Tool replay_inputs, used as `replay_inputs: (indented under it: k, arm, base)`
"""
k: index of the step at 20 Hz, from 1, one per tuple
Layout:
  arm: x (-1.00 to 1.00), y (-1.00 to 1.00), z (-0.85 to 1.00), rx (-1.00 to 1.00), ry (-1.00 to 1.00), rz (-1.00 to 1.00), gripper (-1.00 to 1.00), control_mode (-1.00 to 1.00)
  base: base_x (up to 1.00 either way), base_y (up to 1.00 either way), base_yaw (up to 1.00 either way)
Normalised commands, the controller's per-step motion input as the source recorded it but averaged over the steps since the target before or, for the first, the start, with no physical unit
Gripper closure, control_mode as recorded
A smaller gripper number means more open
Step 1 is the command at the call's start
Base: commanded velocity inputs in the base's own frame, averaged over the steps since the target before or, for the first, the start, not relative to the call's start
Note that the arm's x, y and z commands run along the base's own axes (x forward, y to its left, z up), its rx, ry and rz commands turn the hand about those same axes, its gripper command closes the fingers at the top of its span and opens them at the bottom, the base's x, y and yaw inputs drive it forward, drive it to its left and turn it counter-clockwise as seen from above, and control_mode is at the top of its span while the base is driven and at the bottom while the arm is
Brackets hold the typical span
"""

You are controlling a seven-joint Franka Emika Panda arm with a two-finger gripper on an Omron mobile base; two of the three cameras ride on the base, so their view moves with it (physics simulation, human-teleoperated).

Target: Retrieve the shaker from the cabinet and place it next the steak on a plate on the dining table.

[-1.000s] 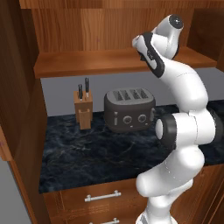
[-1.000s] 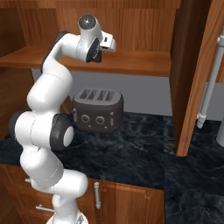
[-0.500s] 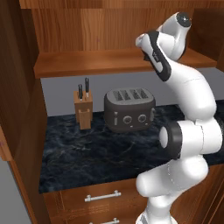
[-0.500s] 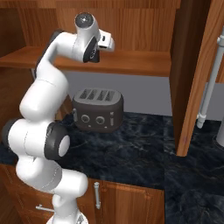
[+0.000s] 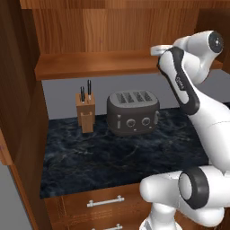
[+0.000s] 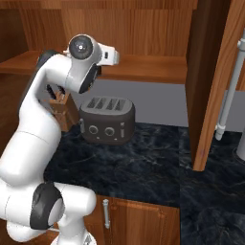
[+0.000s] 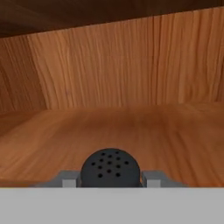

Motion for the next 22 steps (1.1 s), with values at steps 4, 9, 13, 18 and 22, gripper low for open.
replay_inputs:
  k: [4,9,13,18,22]
  arm:
    - [-1.00,0.00,0.00,0.00,-0.19,0.08,1.00,-1.00]
    - [-0.93,0.00,0.00,0.00,-0.15,0.08,1.00,-1.00]
    - [-0.85,-0.01,0.00,0.00,-0.13,0.10,1.00,-1.00]
    - [-0.18,0.00,0.00,0.00,-0.03,0.02,1.00,1.00]
    - [0.00,0.00,0.00,0.00,0.00,0.00,1.00,1.00]
  base:
    - [0.00,0.00,0.00]
    - [0.00,0.00,0.00]
    - [0.00,0.00,0.00]
    - [-0.74,-0.02,0.09]
    - [-0.87,0.00,0.17]
